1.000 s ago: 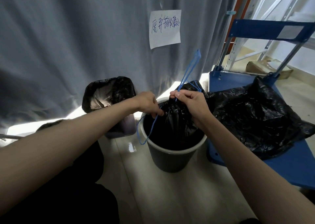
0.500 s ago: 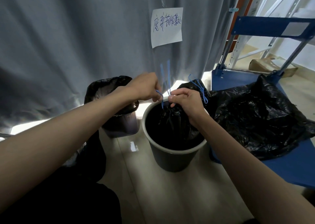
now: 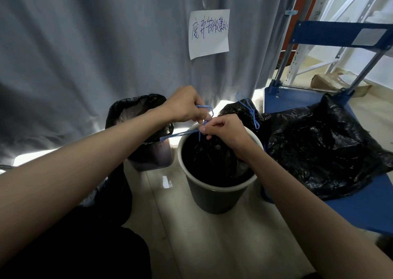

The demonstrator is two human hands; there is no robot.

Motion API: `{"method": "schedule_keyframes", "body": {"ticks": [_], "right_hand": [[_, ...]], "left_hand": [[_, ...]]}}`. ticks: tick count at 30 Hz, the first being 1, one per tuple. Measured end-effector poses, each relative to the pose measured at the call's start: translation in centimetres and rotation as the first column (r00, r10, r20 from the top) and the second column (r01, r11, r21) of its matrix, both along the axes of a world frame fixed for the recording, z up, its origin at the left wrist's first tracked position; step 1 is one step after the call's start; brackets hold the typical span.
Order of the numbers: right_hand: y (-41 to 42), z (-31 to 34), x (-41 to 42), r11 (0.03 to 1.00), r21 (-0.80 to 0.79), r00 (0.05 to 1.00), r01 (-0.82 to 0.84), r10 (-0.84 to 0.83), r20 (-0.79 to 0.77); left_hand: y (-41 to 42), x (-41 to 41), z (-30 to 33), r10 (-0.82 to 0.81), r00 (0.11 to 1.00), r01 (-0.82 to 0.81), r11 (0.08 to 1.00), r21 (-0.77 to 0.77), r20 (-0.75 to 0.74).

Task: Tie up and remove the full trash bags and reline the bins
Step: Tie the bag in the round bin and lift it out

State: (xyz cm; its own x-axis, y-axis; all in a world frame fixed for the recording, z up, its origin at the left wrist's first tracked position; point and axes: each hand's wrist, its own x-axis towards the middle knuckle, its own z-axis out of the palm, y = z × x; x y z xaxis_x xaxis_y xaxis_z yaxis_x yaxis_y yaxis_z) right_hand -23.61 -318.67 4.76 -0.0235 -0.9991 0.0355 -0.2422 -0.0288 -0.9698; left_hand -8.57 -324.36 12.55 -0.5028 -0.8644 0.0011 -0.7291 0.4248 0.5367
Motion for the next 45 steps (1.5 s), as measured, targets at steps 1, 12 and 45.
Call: {"method": "schedule_keyframes", "body": {"ticks": [1, 12, 45], "right_hand": [[0.0, 0.0, 0.0, 1.000, 0.003, 1.000, 0.015, -0.015, 0.003], [0.0, 0.2, -1.0, 0.998, 0.028, 0.996, 0.061, -0.063, 0.057], [-0.7, 0.2, -2.4, 0.959, 0.153, 0.927, 0.239, -0.272, 0.257]], "left_hand": [[-0.1, 0.0, -0.2, 0.006, 0.999, -0.005, 1.000, 0.009, -0.036], [0.5, 0.3, -3.2, 0.126, 0.964, -0.049, 0.950, 0.308, -0.234], [2.0, -1.3, -4.9, -0.024, 0.971, 0.065, 0.984, 0.166, -0.237]]}}
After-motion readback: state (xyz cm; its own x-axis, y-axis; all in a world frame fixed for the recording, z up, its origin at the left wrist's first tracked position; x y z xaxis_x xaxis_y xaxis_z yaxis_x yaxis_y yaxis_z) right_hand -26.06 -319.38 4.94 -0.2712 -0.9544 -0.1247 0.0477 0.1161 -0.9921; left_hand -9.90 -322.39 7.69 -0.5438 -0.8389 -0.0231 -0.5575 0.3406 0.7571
